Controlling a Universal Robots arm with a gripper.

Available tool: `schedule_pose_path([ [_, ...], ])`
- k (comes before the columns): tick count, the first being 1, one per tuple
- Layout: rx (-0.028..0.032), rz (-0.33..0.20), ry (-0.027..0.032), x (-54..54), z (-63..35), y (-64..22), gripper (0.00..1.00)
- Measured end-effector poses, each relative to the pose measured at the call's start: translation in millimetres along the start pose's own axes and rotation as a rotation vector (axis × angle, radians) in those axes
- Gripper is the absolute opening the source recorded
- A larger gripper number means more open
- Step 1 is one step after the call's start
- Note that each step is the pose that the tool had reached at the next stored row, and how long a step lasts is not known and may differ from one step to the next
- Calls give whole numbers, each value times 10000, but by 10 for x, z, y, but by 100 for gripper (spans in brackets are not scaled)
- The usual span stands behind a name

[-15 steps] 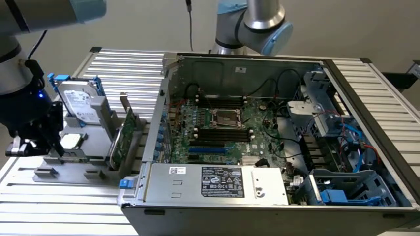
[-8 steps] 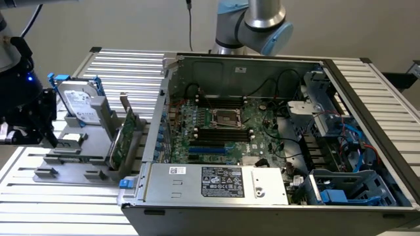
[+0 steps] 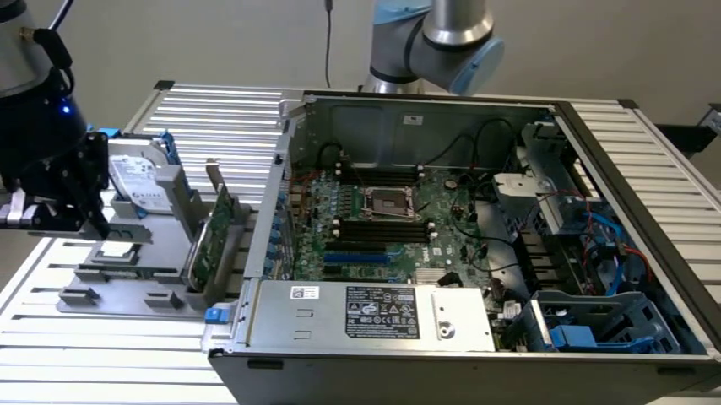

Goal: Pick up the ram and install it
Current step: 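Pick up the ram and move it above insertion slot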

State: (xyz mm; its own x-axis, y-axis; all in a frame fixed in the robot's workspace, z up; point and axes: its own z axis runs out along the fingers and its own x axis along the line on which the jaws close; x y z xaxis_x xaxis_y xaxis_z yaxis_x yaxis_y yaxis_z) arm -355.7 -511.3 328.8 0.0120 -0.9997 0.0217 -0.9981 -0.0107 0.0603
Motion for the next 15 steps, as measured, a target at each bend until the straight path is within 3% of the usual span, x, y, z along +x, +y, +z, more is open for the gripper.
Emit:
schedule_pose_path([
  [8, -230, -10, -73, 8, -216, -305, 14],
  [15, -348, -15, -104, 16, -381, -616, 14],
])
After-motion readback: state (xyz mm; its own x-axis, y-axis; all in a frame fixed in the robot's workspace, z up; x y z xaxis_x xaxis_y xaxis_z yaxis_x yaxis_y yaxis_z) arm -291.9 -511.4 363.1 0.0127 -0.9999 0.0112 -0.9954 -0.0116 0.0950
